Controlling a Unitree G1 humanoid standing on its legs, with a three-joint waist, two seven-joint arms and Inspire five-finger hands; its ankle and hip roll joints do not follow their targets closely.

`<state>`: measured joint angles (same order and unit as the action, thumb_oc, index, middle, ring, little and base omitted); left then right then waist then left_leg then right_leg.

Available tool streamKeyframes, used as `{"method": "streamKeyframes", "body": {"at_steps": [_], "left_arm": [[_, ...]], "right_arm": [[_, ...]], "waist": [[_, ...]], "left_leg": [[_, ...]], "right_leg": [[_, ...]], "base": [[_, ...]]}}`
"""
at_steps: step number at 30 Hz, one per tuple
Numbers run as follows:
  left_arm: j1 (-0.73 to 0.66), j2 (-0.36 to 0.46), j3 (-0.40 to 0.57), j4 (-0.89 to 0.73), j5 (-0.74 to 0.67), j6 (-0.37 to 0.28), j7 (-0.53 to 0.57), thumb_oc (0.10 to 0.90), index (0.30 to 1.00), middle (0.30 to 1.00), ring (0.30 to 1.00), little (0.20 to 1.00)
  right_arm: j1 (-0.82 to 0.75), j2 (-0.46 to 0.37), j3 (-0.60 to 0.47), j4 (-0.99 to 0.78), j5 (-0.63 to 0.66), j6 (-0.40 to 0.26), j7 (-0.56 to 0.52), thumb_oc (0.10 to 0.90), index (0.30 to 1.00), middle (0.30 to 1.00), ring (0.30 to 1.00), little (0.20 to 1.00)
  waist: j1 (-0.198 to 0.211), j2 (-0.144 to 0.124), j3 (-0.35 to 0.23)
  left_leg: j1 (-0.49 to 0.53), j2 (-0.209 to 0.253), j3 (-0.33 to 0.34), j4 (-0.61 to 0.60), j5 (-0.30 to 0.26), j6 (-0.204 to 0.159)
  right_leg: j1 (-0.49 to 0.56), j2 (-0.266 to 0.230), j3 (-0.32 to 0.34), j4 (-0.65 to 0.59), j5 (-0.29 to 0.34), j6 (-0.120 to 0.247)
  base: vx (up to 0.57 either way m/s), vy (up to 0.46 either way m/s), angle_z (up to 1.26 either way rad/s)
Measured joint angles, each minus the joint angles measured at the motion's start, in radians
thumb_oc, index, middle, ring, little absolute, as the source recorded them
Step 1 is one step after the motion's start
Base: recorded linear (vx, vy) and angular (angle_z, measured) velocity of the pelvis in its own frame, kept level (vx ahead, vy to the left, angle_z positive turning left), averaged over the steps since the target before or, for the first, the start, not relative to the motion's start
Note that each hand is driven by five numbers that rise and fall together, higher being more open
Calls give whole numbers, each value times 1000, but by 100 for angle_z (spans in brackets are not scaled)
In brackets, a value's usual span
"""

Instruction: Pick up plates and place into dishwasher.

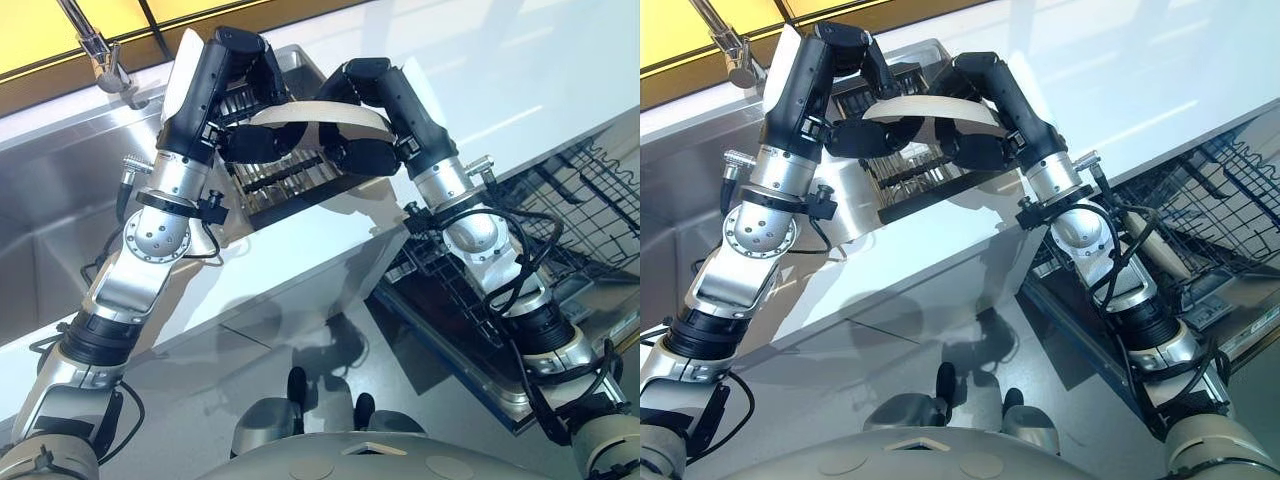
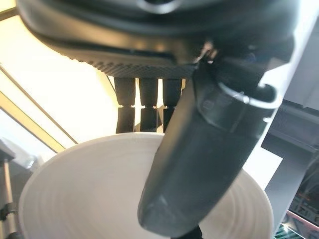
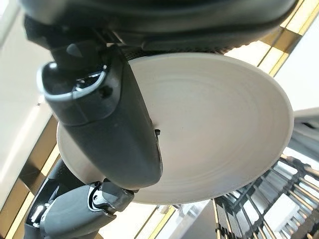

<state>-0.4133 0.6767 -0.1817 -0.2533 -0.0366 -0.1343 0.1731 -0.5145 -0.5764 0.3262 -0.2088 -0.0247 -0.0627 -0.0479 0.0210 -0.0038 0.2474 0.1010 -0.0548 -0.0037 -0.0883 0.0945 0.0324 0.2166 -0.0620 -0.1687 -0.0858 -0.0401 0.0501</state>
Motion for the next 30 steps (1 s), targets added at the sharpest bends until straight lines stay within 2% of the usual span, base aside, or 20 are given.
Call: {"method": "streamKeyframes", "body": {"at_steps": [1,7,11,15,18,22,26,30], "left_arm": [[0,0,0,-4,0,0,0,800,900,900,900,900],[10,27,49,-9,-8,14,-45,800,900,900,900,900],[36,58,81,5,-52,95,-105,800,900,900,900,900],[85,62,81,81,-76,133,-147,800,900,900,900,900],[154,61,81,128,-90,160,-161,800,900,900,900,900],[212,35,81,183,-92,177,-163,800,900,900,900,900],[265,0,117,199,-93,180,-158,800,900,900,900,900],[325,-27,167,214,-91,179,-153,800,900,900,900,900]], "right_arm": [[0,-8,-3,-2,0,-8,0,100,300,300,300,200],[34,-42,-68,11,-8,-7,-41,100,300,300,300,200],[54,-49,-178,62,-13,-6,-175,100,300,300,300,200],[57,-52,-267,80,-59,-9,-325,100,300,300,300,200],[102,-54,-384,84,-84,-43,-463,100,300,300,300,200],[170,-56,-512,93,-97,-45,-606,100,300,300,300,200],[273,-57,-598,134,-94,-38,-669,100,300,300,300,200],[412,-55,-640,206,-60,-14,-679,100,300,300,300,200]], "waist": [[0,0,0],[3,0,0],[1,1,-1],[-19,2,-1],[-29,3,-2],[-46,3,-2],[-59,6,-8],[-84,21,-27]], "left_leg": [[0,0,0,0,0,0],[-1,-1,-2,0,0,0],[-1,-1,1,0,0,0],[0,1,15,0,0,0],[1,2,44,0,-1,0],[1,5,56,0,-1,0],[11,13,86,0,-7,-1],[18,18,105,-1,-14,-3]], "right_leg": [[0,0,0,0,0,0],[0,0,-1,0,0,0],[-2,-1,6,0,0,0],[-4,0,27,0,0,0],[-8,0,46,0,0,0],[-15,2,61,1,3,-5],[-19,6,84,5,6,-8],[-26,10,106,14,6,-8]], "base": [[0,0,0],[0,0,0],[2,-1,-1],[18,-13,-5],[16,-23,-12],[17,-37,-12],[20,-43,-19],[40,-47,-17]]}}
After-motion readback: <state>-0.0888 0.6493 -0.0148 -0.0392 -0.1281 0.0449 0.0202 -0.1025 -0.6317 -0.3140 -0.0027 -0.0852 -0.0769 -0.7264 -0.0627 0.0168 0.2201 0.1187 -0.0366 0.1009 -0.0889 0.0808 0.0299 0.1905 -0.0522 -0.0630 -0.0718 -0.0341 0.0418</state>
